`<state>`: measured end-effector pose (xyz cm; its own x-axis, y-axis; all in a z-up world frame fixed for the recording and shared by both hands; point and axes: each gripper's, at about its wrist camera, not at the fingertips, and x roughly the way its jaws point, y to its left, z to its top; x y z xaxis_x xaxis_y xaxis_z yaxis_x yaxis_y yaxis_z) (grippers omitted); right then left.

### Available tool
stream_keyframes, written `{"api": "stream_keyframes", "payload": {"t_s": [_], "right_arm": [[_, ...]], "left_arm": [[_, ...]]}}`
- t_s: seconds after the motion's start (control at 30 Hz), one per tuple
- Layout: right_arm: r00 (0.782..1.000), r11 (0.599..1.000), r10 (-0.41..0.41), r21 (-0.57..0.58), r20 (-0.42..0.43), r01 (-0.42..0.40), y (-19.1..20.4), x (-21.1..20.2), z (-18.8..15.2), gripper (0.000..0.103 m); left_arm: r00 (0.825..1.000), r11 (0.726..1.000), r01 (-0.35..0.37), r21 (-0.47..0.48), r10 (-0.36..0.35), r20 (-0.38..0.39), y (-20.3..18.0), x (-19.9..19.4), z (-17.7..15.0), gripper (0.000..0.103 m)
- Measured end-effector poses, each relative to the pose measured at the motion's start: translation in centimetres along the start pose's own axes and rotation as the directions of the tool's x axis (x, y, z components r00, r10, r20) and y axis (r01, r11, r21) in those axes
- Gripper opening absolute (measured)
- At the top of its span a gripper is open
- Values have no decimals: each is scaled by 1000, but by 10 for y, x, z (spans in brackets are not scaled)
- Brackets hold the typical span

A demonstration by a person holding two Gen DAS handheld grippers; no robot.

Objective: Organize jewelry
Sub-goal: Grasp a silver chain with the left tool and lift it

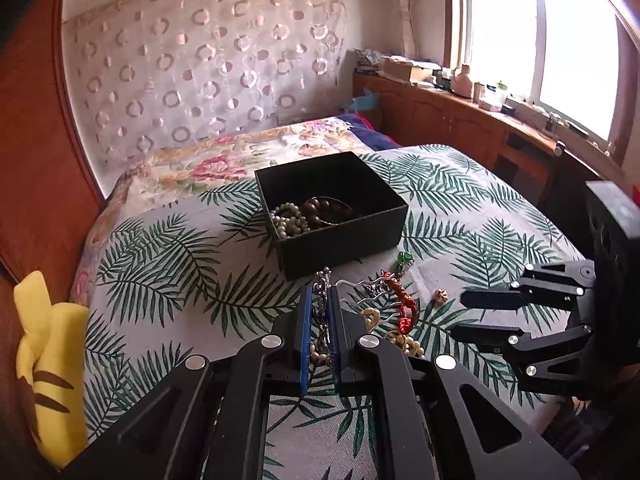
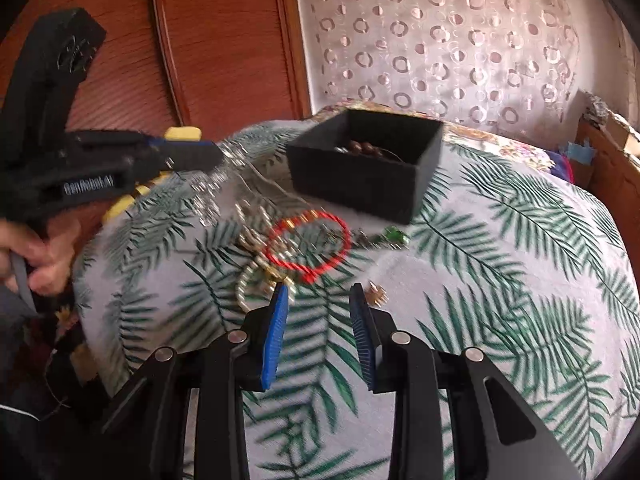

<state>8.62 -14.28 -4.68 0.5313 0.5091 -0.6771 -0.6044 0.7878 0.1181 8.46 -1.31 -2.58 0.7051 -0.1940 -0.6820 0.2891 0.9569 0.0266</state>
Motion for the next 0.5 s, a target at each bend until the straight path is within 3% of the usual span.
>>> {"api": "stream_keyframes", "payload": {"t_s": [0.33,0.4,0.5], "right_arm": [[995,993,99,58,19,-100,4,18,28,34],[997,995,80,52,8,-80,5,22,29,34],[999,998,44,56,-8,-43,-2,22,26,25]], "left_arm": [[999,994,-28,104,29,-17,-10,-7,10,7],[999,993,-31,116,33,-19,-11,-8,11,7],[998,988,-46,147,50,-23,-12,-11,14,7]]}}
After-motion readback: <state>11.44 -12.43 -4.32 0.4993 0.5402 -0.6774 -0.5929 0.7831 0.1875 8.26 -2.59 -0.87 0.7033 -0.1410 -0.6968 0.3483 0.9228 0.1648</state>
